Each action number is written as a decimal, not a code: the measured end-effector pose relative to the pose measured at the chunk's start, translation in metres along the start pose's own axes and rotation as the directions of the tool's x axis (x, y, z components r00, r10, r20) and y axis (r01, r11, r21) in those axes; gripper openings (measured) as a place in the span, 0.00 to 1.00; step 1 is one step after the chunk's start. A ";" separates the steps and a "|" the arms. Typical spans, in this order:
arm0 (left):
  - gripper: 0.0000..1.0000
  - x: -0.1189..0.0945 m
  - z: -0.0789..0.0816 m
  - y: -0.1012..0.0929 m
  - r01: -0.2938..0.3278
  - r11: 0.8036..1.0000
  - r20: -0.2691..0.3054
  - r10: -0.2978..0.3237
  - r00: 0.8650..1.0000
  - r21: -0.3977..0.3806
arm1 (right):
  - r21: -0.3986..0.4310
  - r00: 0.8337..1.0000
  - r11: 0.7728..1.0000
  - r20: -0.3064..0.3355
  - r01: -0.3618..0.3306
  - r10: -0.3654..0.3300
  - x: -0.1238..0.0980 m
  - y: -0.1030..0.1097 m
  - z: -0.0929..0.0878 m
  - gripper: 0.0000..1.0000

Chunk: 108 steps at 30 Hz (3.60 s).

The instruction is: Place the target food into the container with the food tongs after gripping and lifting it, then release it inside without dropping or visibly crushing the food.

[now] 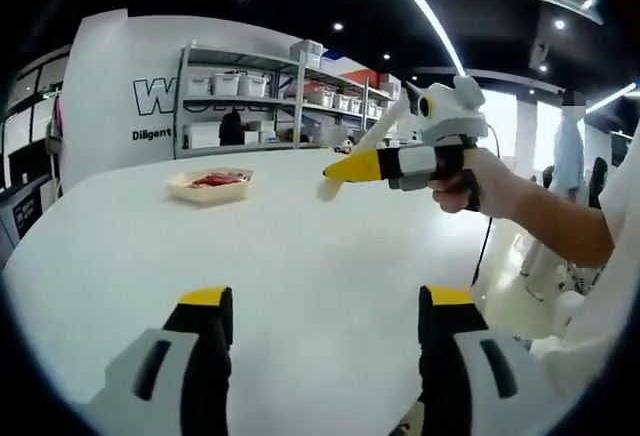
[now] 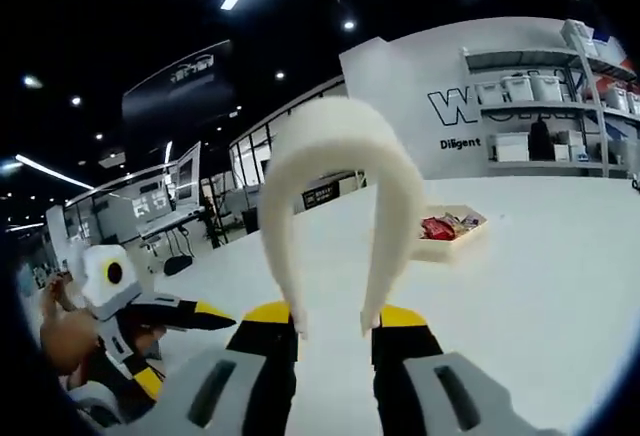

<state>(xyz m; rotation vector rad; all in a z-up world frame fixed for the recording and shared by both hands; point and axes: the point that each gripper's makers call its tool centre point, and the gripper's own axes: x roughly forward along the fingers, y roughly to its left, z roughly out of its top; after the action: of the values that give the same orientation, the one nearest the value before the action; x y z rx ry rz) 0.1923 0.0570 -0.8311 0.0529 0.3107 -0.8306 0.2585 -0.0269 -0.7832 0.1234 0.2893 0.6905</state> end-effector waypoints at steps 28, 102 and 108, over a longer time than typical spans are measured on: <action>0.35 0.026 0.020 -0.024 0.303 0.952 0.114 -0.296 0.948 -0.046 | 0.009 0.981 0.982 0.061 -0.186 0.185 -0.014 0.041 -0.021 0.23; 0.01 -0.004 0.051 -0.030 0.558 0.828 0.209 -0.538 0.817 -0.052 | 0.067 0.887 0.887 0.116 -0.457 0.448 -0.046 0.041 -0.019 0.12; 0.01 -0.006 0.050 -0.029 0.565 0.824 0.197 -0.550 0.812 -0.028 | 0.087 0.892 0.890 0.112 -0.447 0.438 -0.047 0.031 -0.018 0.14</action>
<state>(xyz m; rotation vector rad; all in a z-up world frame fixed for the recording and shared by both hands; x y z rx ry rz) 0.1797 0.0335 -0.7790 -0.2069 0.1872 -1.4015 0.1992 -0.0331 -0.7834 0.3333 0.2139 1.1218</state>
